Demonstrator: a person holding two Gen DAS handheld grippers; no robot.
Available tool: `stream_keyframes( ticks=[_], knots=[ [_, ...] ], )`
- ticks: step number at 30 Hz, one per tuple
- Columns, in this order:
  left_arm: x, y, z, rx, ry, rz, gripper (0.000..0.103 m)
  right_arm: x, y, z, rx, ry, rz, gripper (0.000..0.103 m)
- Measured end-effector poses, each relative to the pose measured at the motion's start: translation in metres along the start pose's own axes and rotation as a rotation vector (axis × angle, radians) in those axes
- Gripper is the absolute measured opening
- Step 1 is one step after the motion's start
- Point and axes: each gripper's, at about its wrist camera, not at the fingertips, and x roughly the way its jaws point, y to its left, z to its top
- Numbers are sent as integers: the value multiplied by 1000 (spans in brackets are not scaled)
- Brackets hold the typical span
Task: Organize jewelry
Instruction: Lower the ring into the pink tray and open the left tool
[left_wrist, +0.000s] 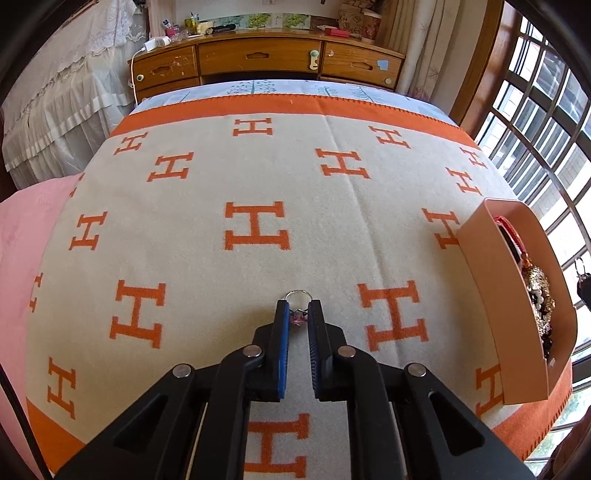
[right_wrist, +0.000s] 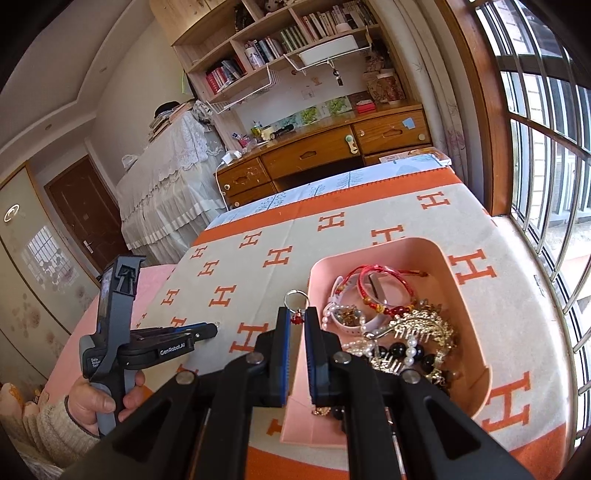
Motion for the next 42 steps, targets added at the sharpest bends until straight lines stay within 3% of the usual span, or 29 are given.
stream_keyframes(
  ticks=[5,12,18,24,27,29,31,38,42],
  knots=[
    [-25,-32,8,58,-30,-103,7,-11,-24,9,50,-43,-47,7],
    [-55,-100,42,184,-79,-262,8,-15,-55,27,95,-74,-100,8],
    [-37,-149,67,242,-59,-297,8,8,-69,41,109,-39,-97,8],
    [-14,-168,73,251,-18,-311,10,34,-81,45,157,60,-72,11],
    [-16,-167,71,244,-26,-316,29,36,-87,44,201,74,-48,19],
    [-21,-163,69,234,-44,-311,51,33,-85,44,197,67,-48,19],
    [-29,-156,68,220,-68,-297,62,29,-81,44,189,63,-41,19],
    [-65,-121,57,174,-151,-194,88,9,-63,43,167,38,-34,19],
    [-89,-97,44,142,-189,-124,91,-3,-45,41,131,29,-24,19]
  ],
)
